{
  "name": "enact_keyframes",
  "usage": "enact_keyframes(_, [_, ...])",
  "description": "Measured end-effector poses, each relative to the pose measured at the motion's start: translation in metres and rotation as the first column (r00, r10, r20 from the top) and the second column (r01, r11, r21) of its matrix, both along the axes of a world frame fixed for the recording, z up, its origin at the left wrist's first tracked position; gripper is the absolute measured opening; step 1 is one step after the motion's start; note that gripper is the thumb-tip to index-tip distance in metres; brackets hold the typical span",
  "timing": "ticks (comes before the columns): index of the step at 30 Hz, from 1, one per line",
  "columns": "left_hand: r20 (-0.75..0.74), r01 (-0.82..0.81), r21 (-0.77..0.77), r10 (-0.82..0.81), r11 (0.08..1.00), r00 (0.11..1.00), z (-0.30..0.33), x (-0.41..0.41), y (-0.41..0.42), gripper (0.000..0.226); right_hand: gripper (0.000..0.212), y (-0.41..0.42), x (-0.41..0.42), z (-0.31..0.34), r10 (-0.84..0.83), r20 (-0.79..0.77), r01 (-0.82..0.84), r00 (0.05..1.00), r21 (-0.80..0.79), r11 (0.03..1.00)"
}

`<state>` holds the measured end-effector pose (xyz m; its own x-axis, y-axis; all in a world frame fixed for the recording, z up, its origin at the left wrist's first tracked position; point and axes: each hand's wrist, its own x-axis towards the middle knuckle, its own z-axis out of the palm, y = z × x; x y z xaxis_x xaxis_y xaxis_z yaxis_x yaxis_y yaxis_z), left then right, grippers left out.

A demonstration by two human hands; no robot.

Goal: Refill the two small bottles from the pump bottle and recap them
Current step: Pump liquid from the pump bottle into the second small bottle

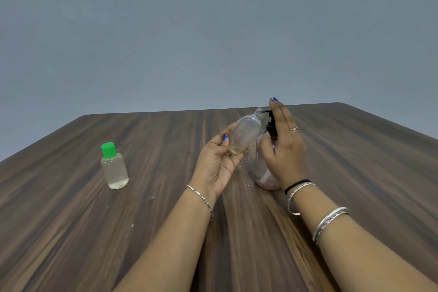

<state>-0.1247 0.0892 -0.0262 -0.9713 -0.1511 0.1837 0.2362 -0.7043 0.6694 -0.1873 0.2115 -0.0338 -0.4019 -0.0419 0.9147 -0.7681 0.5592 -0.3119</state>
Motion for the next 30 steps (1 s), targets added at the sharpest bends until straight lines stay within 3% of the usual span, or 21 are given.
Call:
enact_keyframes(11, [0.02, -0.003, 0.01, 0.003, 1.0, 1.0, -0.0035, -0.0008, -0.0002, 0.031, 0.04, -0.0016, -0.0016, 0.0027, 0.039, -0.027, -0.04, 0.999, -0.041, 0.998])
enact_keyframes(20, [-0.013, -0.004, 0.008, 0.004, 1.0, 1.0, -0.0001, -0.0011, -0.0005, 0.03, 0.062, -0.0027, -0.0023, 0.0009, -0.005, -0.003, 0.005, 1.0, -0.001, 1.0])
enact_keyframes(30, [0.01, -0.016, 0.015, 0.016, 1.0, 1.0, -0.0032, -0.0019, -0.0017, 0.031, 0.04, -0.004, -0.0025, 0.0039, 0.013, -0.039, -0.015, 0.999, -0.052, 0.999])
